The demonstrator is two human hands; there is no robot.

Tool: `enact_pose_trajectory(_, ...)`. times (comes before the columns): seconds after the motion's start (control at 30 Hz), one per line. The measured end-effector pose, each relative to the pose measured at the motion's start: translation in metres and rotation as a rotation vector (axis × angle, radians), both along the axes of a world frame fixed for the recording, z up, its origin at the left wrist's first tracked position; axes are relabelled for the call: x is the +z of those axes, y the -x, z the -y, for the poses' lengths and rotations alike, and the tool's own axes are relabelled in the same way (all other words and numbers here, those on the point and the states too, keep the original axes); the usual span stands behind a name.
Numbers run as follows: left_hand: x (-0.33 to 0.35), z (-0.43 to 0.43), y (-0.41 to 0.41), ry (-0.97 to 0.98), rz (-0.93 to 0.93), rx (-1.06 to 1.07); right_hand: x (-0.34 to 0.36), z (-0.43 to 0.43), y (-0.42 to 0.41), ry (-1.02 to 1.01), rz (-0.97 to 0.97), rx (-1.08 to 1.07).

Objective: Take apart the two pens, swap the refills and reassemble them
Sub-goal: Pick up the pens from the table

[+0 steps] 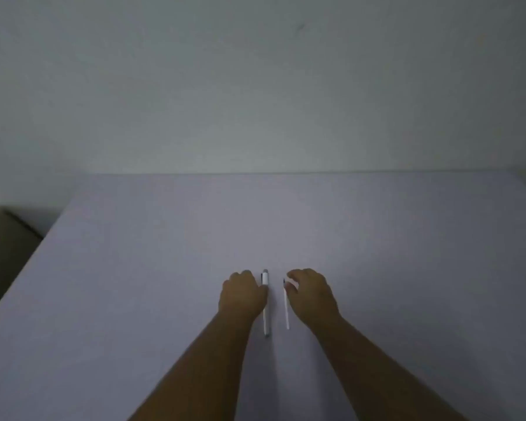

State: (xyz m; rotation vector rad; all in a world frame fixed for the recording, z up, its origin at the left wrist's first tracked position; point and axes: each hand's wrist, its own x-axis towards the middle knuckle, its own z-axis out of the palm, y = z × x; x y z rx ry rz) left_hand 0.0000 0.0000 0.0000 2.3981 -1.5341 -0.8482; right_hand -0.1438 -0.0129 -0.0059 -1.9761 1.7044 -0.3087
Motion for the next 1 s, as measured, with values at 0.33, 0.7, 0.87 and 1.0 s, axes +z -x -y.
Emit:
enact_pose_trajectory(0.33, -0.036, -0.007, 0.013, -0.067, -0.154, 0.162, -0.022, 0.003, -0.003, 0.031, 0.046, -0.028)
enact_pose_trajectory(0.7, -0.027, -0.014, 0.019, 0.163, -0.217, -0.022, -0.010, 0.024, -0.025, -0.259, 0.387, -0.343)
enact_pose_trajectory(0.87, -0.025, -0.015, 0.007, 0.123, -0.228, -0.090, -0.005, 0.040, -0.012, -0.282, 0.647, -0.611)
enact_pose_trajectory(1.0, -0.031, -0.021, 0.002, 0.109, -0.220, -0.036, -0.007, 0.052, 0.013, -0.227, 0.359, -0.386)
